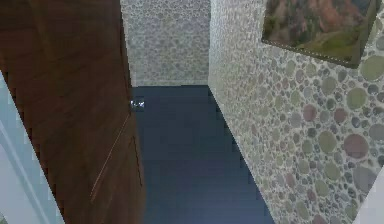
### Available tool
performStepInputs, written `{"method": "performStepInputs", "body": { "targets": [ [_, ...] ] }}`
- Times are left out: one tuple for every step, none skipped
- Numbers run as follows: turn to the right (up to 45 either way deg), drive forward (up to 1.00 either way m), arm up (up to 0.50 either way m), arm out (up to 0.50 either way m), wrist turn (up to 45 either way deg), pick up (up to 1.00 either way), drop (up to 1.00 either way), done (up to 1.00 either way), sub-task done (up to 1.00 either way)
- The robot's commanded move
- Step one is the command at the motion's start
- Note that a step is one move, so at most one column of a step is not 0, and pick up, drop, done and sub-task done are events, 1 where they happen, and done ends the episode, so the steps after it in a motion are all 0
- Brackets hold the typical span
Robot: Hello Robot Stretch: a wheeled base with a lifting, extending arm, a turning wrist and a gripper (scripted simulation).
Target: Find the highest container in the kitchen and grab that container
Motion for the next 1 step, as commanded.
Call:
{"method": "performStepInputs", "body": {
  "targets": [
    [0.0,1.0,0.0,0.0,0.0,0.0,0.0,0.0,0.0]
  ]
}}
